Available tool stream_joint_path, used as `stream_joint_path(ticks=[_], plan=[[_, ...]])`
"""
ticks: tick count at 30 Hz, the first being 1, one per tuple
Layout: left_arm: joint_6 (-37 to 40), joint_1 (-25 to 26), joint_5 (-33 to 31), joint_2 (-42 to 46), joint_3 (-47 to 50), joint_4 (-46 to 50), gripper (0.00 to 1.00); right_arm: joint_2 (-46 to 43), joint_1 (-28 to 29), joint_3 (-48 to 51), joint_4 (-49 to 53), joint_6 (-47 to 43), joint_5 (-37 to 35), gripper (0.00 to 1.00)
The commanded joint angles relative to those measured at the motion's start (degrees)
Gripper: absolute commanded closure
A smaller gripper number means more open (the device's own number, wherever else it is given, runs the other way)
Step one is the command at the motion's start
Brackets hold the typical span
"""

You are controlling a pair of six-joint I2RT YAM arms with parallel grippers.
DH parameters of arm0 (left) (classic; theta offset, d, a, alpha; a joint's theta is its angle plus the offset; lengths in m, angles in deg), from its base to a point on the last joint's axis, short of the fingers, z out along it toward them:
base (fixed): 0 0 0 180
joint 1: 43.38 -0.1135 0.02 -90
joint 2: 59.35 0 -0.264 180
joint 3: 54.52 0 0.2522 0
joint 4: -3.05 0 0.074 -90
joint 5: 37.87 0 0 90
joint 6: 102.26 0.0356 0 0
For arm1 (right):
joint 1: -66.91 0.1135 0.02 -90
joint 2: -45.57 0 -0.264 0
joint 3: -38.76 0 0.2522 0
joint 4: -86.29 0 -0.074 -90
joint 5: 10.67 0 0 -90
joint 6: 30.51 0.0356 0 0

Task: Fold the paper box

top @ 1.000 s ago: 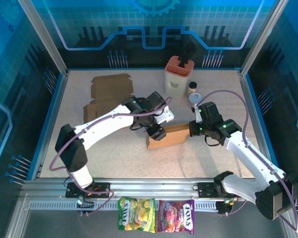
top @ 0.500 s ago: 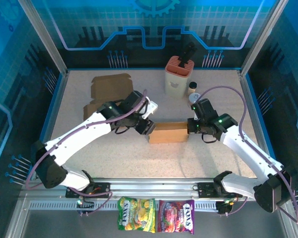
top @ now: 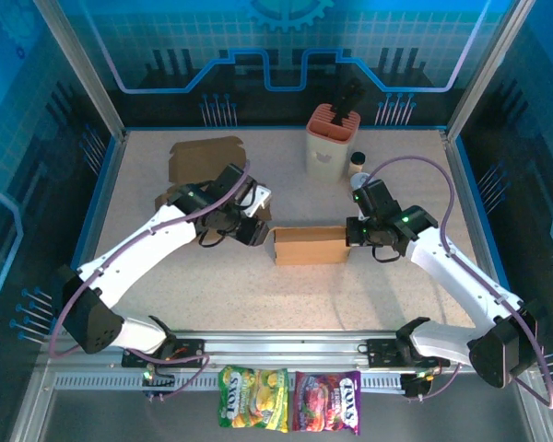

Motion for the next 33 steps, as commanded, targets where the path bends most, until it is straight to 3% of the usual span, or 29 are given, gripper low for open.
stream_joint_path(ticks=[1, 27, 33], plan=[[3.81, -0.14, 5.06, -2.56, -1.61, -0.88, 0.60, 0.51, 0.75, -1.34, 2.06, 0.72, -0.01, 1.00], [11.35, -0.05, 1.50, -9.12, -5.14, -2.11, 0.61, 1.12, -0.03, -1.58, 1.74, 0.70, 1.51, 1.00], [11.74, -0.03, 0.80, -9.95, -6.10, -2.57, 0.68, 0.96, -0.13, -1.58, 1.72, 0.53, 1.58, 1.00]])
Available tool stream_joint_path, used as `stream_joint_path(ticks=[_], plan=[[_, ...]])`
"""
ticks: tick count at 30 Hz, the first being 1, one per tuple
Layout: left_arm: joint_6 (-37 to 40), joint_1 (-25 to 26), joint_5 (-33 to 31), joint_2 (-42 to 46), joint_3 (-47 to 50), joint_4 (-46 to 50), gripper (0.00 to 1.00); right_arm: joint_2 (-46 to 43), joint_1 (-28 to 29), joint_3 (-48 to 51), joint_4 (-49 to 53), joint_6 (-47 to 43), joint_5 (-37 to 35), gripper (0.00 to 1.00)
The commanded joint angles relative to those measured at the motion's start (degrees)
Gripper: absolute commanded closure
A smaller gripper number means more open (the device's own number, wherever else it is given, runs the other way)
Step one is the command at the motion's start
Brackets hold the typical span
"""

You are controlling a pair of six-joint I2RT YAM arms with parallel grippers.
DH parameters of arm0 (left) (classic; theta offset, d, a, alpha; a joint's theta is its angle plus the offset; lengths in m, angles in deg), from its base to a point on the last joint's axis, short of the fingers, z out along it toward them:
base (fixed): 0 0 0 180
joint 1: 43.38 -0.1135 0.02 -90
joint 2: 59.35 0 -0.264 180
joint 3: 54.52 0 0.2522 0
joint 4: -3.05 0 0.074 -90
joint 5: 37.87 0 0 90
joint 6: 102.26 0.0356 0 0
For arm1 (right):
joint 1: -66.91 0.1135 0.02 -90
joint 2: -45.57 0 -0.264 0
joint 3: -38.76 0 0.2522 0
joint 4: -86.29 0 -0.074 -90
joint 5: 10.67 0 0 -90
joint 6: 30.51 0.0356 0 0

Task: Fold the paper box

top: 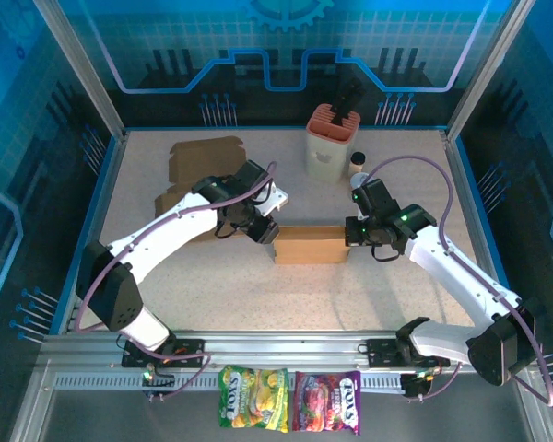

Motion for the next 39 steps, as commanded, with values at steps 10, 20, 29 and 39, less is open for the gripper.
stream_joint_path(ticks=[10, 20, 29, 39], plan=[[0.61, -0.04, 0.04, -1.04, -2.56, -0.15, 0.80, 0.17, -0.15, -1.31, 1.49, 0.43, 1.28, 1.00], [-0.43, 0.17, -0.13, -0.97, -2.73, -0.23, 0.88, 0.14, -0.22, -1.39, 1.33, 0.43, 1.45, 1.00], [-10.87, 0.87, 1.96, -2.83, -5.73, 1.11, 0.95, 0.83, -0.24, -2.43, 1.62, 0.69, 2.12, 1.00], [-24.91, 1.15, 3.58, -4.08, -7.90, 3.20, 0.98, 1.93, -0.24, -4.00, 2.27, 0.74, 2.89, 1.00]])
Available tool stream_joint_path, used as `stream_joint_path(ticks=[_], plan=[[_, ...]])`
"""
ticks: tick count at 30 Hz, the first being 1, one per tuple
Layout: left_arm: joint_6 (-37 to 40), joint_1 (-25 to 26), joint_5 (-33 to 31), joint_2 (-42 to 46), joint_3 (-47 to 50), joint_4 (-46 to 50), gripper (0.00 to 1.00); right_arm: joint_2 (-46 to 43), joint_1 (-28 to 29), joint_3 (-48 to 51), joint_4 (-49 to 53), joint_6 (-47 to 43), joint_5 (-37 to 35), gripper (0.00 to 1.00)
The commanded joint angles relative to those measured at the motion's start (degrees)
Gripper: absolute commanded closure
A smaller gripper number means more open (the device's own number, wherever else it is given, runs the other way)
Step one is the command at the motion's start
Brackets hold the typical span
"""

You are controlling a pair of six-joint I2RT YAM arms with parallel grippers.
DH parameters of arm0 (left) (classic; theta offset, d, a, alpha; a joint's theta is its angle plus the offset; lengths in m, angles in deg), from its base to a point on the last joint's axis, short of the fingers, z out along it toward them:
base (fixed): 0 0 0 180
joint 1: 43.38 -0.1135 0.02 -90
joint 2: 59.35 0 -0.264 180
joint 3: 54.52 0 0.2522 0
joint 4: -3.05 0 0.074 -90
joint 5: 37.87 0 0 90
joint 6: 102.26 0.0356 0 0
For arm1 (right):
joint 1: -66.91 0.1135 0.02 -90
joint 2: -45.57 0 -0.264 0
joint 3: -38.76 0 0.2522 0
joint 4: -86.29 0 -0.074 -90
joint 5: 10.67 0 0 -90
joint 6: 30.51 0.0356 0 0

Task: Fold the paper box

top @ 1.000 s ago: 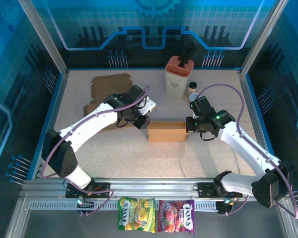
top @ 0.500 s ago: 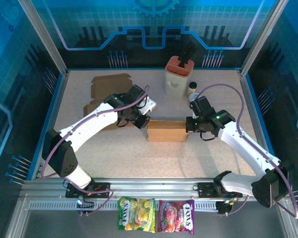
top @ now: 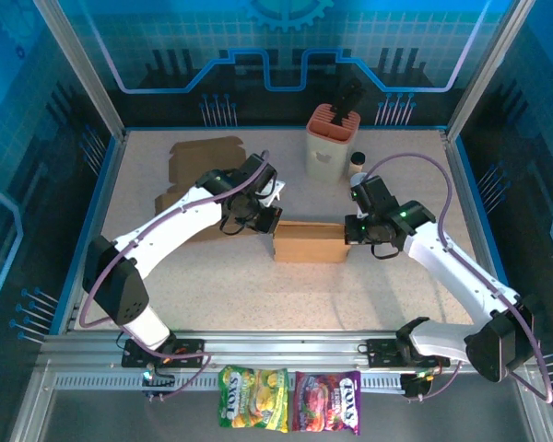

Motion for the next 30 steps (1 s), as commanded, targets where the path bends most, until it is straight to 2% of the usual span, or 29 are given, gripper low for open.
stream_joint_path(ticks=[1, 8, 18, 30], plan=[[-7.61, 0.71, 3.64, -1.57, -3.25, 1.51, 0.98, 0.83, -0.19, -2.23, 0.78, 0.59, 2.37, 1.00], [-12.51, 0.70, 5.45, -3.98, -5.97, 3.82, 1.00, 1.08, -0.22, -2.31, 1.01, 0.60, 2.73, 1.00], [-13.19, 0.75, 6.00, -5.00, -7.10, 4.62, 1.00, 0.86, -0.35, -2.32, 1.15, 0.50, 2.95, 1.00], [-11.46, 0.81, 6.53, -0.08, 4.02, -4.94, 1.00, 0.05, -0.44, -0.49, -0.25, 0.06, 3.31, 1.00]])
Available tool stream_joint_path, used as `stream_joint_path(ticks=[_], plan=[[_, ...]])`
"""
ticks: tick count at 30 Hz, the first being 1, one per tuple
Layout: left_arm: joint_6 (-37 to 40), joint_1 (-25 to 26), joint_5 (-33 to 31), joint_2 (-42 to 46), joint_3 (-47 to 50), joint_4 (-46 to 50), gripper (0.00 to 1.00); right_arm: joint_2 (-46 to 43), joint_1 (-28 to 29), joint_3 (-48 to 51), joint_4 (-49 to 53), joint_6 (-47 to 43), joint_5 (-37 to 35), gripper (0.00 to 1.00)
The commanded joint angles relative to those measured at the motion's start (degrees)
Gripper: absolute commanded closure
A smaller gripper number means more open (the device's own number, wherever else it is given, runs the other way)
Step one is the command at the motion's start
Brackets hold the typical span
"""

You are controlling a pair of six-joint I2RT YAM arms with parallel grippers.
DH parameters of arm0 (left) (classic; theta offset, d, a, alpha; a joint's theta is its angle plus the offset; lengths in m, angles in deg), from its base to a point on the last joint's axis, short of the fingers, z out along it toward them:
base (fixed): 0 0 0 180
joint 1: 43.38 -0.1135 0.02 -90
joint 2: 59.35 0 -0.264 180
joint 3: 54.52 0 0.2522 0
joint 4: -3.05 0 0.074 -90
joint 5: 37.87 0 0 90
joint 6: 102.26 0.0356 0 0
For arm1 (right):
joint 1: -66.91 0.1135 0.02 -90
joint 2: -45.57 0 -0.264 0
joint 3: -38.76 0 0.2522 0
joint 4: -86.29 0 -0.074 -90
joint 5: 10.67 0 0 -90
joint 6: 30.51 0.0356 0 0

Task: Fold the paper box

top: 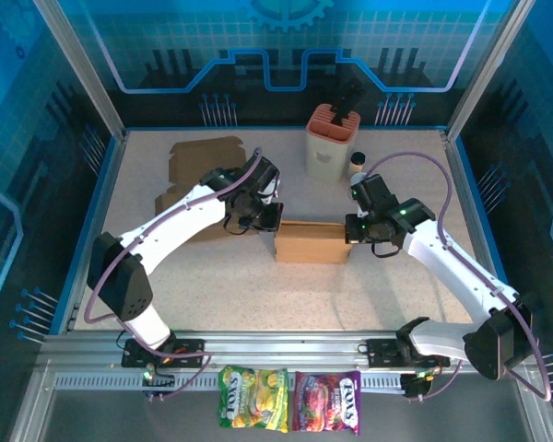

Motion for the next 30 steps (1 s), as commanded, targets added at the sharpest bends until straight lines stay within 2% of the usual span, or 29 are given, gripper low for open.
stream_joint_path(ticks=[1, 14, 15, 18, 22, 25, 30], plan=[[0.26, 0.91, 4.68, 1.19, 4.14, -4.30, 1.00, -0.76, -0.04, 0.59, -1.42, 0.13, 3.26, 1.00], [1.99, 3.47, -0.03, 4.31, 9.69, -6.65, 1.00, -2.31, -0.06, 2.56, -0.60, 0.66, 4.15, 1.00], [2.01, 3.67, -0.61, 4.42, 9.85, -6.65, 1.00, -2.62, -0.17, 2.12, 0.15, 1.14, 4.54, 0.96], [1.86, 3.90, -1.71, 4.74, 10.09, -6.77, 1.00, -3.78, -0.81, -0.21, 3.17, 4.02, 6.96, 0.71], [1.75, 4.26, -2.38, 4.89, 10.10, -6.86, 1.00, -7.18, -3.32, -1.70, 5.51, 13.19, 11.89, 0.45], [1.75, 4.42, -2.61, 4.81, 9.81, -6.60, 1.00, -10.78, -6.93, 0.04, 3.08, 24.04, 17.20, 0.36], [1.95, 4.49, -3.14, 4.69, 9.23, -6.03, 1.00, -14.65, -10.72, 5.13, -4.47, 43.60, 24.79, 0.31]])
